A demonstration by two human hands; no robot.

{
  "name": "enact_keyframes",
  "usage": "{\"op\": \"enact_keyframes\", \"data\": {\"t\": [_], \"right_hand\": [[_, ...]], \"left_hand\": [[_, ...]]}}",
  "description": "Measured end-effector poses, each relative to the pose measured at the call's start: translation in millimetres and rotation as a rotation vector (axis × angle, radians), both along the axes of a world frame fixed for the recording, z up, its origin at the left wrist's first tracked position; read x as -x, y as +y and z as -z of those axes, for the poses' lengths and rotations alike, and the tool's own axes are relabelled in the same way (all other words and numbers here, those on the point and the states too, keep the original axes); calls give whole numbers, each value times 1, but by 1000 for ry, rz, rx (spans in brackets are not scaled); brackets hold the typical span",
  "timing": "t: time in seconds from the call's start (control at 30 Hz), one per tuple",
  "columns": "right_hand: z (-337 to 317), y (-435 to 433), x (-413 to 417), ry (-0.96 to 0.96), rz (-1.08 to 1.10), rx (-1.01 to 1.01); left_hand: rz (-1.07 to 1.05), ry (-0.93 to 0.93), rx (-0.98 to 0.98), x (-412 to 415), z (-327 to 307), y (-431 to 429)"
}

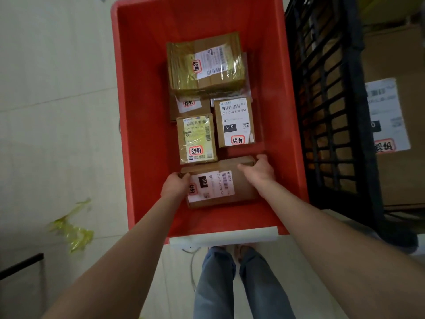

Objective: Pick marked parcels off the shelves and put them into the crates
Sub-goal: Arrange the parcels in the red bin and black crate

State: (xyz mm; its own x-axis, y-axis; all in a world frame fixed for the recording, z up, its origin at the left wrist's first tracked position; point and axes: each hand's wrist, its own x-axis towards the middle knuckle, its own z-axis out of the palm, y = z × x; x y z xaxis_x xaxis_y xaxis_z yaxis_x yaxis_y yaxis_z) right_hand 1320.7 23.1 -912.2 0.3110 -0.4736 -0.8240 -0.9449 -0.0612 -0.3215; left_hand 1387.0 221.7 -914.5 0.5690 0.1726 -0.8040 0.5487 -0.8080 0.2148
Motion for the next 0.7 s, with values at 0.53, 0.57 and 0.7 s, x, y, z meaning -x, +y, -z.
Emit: {"op": "enact_keyframes", "data": {"t": [0.53,0.57,0.7], "right_hand": [[-13,12,6,81,-240,-124],[-21,12,6,66,-281,-99],[-60,14,8,-18,-401,0]], "left_hand": [[190,70,20,9,-18,-7],[310,27,-22,10,-27,-7],[683,-123,-71,12,-64,-14]]}}
